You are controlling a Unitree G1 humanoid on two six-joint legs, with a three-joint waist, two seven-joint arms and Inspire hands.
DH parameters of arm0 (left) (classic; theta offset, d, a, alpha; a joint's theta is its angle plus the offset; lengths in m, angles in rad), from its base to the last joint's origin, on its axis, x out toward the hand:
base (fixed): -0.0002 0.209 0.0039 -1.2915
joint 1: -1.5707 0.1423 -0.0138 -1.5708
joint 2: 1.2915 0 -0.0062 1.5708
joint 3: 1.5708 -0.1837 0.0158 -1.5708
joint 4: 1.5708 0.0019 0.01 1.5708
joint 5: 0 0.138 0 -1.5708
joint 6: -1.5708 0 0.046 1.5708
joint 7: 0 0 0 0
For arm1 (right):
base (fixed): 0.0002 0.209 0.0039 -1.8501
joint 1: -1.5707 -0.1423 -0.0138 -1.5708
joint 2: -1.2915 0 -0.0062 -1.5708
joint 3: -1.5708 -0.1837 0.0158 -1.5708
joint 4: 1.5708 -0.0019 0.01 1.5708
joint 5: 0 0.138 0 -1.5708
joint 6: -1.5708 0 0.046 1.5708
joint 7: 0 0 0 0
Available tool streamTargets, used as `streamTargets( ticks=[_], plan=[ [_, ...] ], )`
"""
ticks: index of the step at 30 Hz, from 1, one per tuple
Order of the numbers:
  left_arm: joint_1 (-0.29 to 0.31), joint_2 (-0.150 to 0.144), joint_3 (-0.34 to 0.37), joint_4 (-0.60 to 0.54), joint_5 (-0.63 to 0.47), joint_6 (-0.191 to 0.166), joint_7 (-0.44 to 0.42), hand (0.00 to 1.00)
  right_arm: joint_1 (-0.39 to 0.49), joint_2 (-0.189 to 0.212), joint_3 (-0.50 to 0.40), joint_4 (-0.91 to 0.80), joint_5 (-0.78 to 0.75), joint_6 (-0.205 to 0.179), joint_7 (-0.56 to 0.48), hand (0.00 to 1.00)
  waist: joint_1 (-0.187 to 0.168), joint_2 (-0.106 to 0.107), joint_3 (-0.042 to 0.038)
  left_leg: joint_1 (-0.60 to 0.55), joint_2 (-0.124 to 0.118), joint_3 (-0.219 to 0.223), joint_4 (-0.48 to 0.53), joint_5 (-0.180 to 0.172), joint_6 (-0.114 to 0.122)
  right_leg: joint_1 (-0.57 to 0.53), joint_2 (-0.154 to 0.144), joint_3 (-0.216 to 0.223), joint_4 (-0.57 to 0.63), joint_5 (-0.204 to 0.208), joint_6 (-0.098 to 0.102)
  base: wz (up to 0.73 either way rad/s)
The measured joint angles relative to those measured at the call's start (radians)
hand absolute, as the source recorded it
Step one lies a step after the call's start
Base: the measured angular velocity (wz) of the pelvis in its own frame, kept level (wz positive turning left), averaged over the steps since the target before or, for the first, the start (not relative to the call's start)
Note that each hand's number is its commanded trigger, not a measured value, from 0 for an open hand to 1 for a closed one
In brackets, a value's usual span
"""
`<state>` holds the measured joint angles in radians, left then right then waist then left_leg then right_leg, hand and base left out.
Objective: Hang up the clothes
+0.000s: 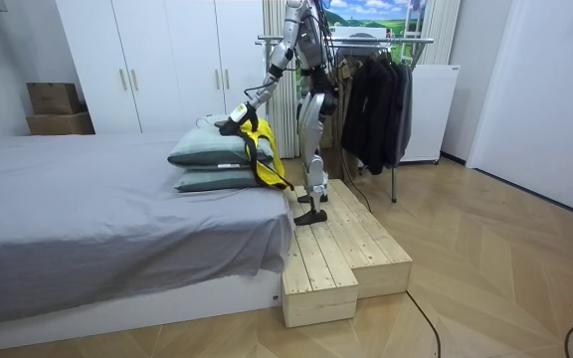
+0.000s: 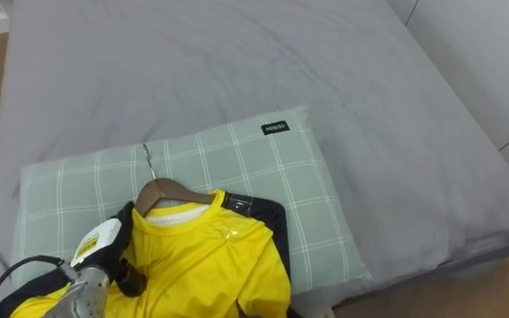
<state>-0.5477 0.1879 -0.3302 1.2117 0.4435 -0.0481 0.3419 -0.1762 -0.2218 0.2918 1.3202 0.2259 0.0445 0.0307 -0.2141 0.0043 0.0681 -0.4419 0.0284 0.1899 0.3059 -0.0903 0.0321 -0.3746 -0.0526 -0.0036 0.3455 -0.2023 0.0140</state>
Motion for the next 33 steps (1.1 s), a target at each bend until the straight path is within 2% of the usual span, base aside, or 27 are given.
streamTargets(
  ticks=[1, 2, 3, 7, 12, 15, 17, 27, 33],
  plan=[
    [0.000, 0.006, 0.007, 0.000, 0.001, -0.004, 0.001, 0.74, 0.000, 0.006, 0.000, 0.000, -0.001, 0.000, 0.000, 0.00, 0.000, -0.008, -0.0008, -0.003, 0.000, 0.000, 0.000, 0.000, 0.000, -0.008, 0.000, 0.000, 0.005, -0.002, -0.001, 0.00],
    [0.000, 0.010, 0.012, 0.000, 0.001, -0.008, 0.003, 0.96, 0.000, 0.009, 0.001, 0.000, 0.000, 0.000, 0.001, 0.00, 0.000, -0.014, -0.0001, -0.005, 0.001, 0.001, 0.000, 0.000, 0.000, -0.011, 0.000, 0.000, 0.010, -0.003, -0.002, 0.00],
    [0.000, 0.011, 0.012, 0.000, 0.001, -0.009, 0.003, 1.00, 0.001, 0.009, 0.001, 0.001, 0.000, 0.000, 0.002, 0.00, -0.001, -0.015, -0.0001, -0.005, 0.001, 0.001, 0.001, 0.000, 0.000, -0.012, 0.000, 0.000, 0.013, -0.004, -0.002, 0.00],
    [-0.003, 0.021, 0.022, -0.001, 0.002, -0.012, 0.023, 1.00, 0.003, 0.009, 0.001, 0.013, 0.001, 0.001, 0.007, 0.00, -0.004, -0.022, -0.0015, -0.008, 0.002, -0.001, 0.014, 0.000, 0.000, -0.011, 0.000, 0.000, 0.017, -0.005, -0.003, 0.00],
    [-0.011, 0.059, 0.044, 0.000, 0.000, -0.024, 0.043, 1.00, 0.004, 0.011, 0.001, 0.013, 0.000, 0.001, 0.016, 0.00, -0.021, -0.024, -0.0035, -0.008, 0.001, -0.003, 0.019, 0.000, 0.000, -0.010, 0.000, -0.001, 0.021, -0.005, -0.002, 0.00],
    [-0.011, 0.076, 0.054, 0.003, -0.001, -0.022, 0.043, 1.00, 0.010, 0.015, 0.001, 0.013, 0.000, 0.001, 0.019, 0.00, -0.029, -0.031, -0.0084, -0.007, 0.001, -0.003, 0.021, 0.000, 0.000, -0.009, 0.000, -0.001, 0.021, -0.005, -0.002, 0.00],
    [-0.007, 0.076, 0.053, 0.008, -0.001, -0.016, 0.043, 1.00, 0.013, 0.015, 0.000, 0.014, 0.000, 0.001, 0.028, 0.00, -0.029, -0.034, -0.0106, -0.007, 0.001, -0.003, 0.021, 0.000, 0.000, -0.008, 0.000, -0.001, 0.021, -0.004, -0.002, 0.00],
    [-0.003, 0.059, 0.064, 0.026, -0.025, -0.004, 0.026, 1.00, 0.011, 0.025, 0.000, 0.016, 0.001, 0.000, 0.037, 0.00, -0.029, -0.034, -0.0111, -0.008, 0.002, -0.005, 0.023, 0.000, 0.000, -0.007, 0.000, -0.003, 0.023, -0.004, -0.002, 0.00],
    [0.002, 0.048, 0.076, 0.026, -0.090, -0.009, 0.014, 1.00, 0.010, 0.024, 0.000, 0.016, 0.002, 0.000, 0.037, 0.00, -0.027, -0.033, -0.0115, -0.007, 0.003, -0.005, 0.031, 0.000, 0.000, -0.007, 0.000, -0.003, 0.033, -0.004, -0.002, 0.00]
  ],
)
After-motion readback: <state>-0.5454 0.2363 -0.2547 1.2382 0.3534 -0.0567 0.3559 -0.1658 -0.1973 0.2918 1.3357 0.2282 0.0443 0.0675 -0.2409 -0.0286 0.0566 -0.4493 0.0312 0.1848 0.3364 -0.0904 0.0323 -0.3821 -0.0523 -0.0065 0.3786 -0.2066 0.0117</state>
